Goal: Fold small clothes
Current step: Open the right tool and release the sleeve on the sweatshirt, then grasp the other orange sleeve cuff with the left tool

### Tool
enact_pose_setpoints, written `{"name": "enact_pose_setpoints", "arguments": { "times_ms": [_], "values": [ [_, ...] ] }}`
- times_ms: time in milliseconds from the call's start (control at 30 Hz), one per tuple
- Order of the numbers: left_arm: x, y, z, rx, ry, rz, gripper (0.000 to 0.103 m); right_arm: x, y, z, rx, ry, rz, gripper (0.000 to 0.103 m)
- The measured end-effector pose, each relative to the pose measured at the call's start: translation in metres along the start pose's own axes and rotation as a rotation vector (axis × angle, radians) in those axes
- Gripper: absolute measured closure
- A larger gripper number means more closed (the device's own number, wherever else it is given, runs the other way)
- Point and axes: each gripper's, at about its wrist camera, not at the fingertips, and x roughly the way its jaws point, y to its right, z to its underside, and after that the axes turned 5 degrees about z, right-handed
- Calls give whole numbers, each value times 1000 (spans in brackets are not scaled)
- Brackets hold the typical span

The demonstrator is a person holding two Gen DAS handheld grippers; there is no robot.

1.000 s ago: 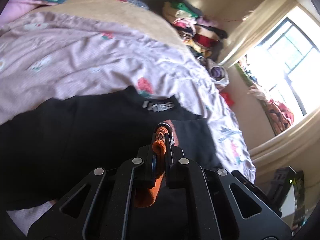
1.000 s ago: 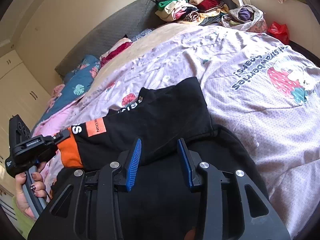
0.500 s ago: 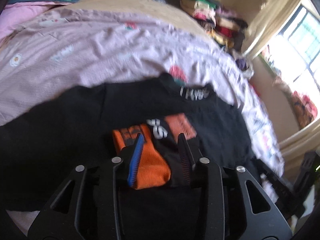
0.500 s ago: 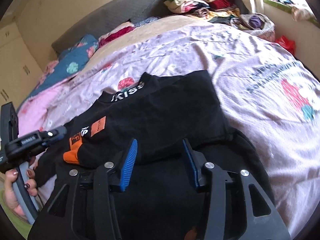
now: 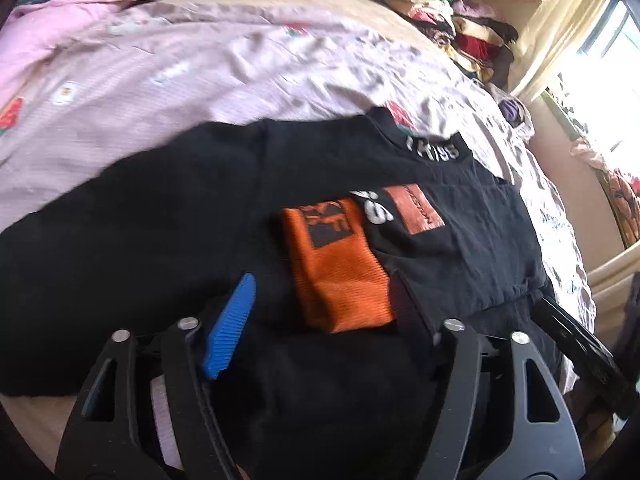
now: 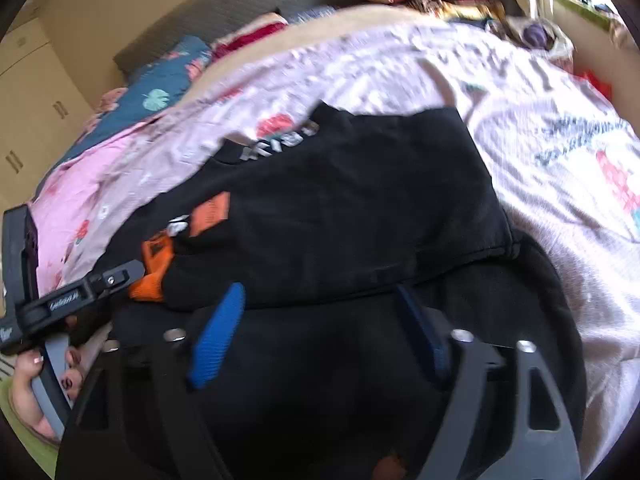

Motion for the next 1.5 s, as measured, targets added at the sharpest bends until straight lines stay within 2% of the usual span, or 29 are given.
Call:
{"name": "enact_pose_setpoints", "arguments": {
  "times_ms": [100, 133, 167, 267, 467, 733, 1200, 1500],
  "values": [
    [-19, -7, 3, -11, 25, -16, 33, -15, -10, 3, -19, 28, -21, 8],
    [-22, -8, 3, -11, 29, -27, 21, -20, -14, 3, -23, 34, -29, 6],
    [-29, -11, 5, -13, 37, -43, 16, -23, -16, 3, -30, 38, -33, 6],
    [-45, -21, 9, -26, 56, -84, 13, -34, -27, 5, -59, 57, -37, 5],
    [-69, -49, 17, -79, 86, -136, 12, -50, -57, 8, -128, 100, -57, 5],
    [-89, -79, 35, -158, 101, -163, 12, -61, -100, 15, -231, 130, -70, 5],
    [-114, -132, 66, -296, 118, -192, 12, -65, -162, 32, -344, 115, -124, 5],
    [-122, -159, 89, -373, 109, -197, 12, -64, -186, 43, -399, 103, -141, 5]
  ]
}}
